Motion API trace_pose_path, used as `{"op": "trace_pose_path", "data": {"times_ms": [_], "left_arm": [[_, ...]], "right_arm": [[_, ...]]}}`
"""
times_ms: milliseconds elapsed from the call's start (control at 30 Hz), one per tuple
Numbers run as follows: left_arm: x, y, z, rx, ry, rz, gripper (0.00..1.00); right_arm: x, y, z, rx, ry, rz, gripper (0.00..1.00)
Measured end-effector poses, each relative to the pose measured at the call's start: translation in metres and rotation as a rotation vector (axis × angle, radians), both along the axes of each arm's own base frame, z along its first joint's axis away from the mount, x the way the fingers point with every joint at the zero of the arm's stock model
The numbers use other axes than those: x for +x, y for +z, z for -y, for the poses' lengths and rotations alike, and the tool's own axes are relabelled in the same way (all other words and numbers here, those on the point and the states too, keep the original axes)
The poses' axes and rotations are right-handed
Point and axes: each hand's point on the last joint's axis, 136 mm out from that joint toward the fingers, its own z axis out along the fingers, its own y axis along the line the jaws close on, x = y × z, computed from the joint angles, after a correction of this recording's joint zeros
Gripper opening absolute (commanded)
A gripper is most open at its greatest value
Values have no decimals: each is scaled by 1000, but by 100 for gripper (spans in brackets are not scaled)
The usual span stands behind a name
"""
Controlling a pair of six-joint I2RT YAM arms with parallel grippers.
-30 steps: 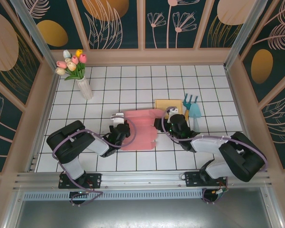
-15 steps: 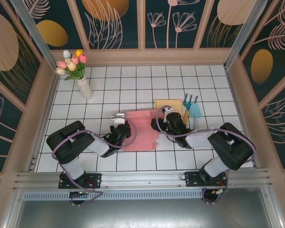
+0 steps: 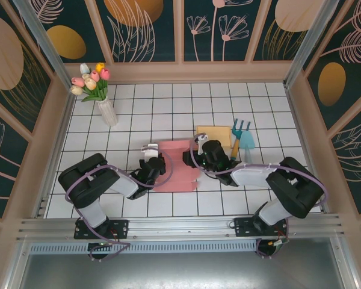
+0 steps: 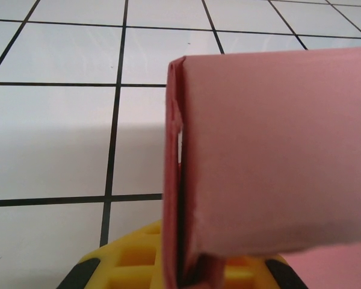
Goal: Fold the paper box
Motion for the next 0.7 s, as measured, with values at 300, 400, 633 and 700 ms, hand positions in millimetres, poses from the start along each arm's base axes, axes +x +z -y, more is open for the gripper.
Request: {"op": "trace_pose_path", "data": {"times_ms": [300,400,633,700], "left_arm": [[-14,8,-19,72,-7,6,0],[-14,12,-22,87,-5,19,0],[-22,8,-33,115,-6,15,1],[-23,6,-34,121,-7,10,1]], "right_arm": [[-14,83,34,-170,-7,239,47],[-13,111,49,-245,-9,353,52],[-2,114,77,-585,107,573,58],[8,102,89,-676,126,569,58]]}}
